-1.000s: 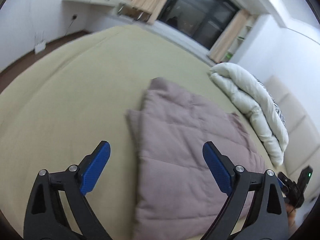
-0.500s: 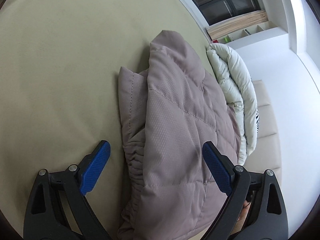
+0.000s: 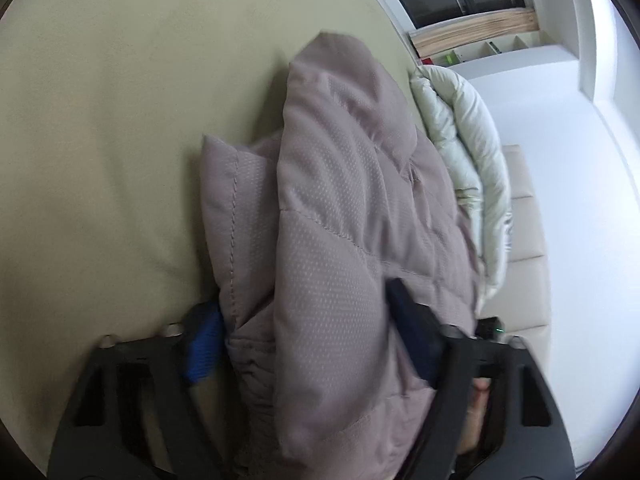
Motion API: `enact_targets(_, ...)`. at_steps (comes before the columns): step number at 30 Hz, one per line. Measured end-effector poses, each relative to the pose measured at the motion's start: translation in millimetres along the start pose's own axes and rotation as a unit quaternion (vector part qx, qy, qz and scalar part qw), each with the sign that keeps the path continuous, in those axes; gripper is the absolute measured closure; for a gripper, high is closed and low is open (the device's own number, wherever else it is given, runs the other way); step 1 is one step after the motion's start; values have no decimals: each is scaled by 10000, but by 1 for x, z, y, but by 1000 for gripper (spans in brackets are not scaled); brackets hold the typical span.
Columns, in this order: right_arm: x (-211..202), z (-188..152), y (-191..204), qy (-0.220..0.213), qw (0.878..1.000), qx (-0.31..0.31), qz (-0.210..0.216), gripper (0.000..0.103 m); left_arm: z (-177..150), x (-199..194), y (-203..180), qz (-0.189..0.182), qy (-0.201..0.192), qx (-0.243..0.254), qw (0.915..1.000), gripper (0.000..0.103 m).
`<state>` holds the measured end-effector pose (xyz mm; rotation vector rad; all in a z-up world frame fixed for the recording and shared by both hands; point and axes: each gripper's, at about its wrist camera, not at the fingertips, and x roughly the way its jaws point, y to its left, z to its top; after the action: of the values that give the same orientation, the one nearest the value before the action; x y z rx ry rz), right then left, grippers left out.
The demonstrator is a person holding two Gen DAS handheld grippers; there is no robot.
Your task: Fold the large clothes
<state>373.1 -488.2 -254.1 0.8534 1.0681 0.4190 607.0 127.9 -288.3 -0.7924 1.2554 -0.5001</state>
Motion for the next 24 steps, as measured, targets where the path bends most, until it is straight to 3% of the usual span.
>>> enact_targets(4, 14, 10, 11, 102, 9997, -119, -187, 20, 2, 8, -2, 96, -88, 75, 9999, 48)
enact_targets(8, 9, 6, 18, -34, 9998, -96, -142, 45, -2, 7, -1, -93, -72, 23, 9999, 65)
enact_targets(11, -3, -3, 29, -268, 9996, -82, -98, 56, -10, -4, -8, -143, -62, 101, 9998, 72)
enact_targets(19, -37, -56, 68, -497, 9983, -257, -132, 63, -68, -63, -33, -349, -77, 315, 9989, 77)
enact_targets(24, -60, -118, 87, -405, 9986, -340, -65, 63, -123, -108, -35, -388, -40, 349, 9986, 78)
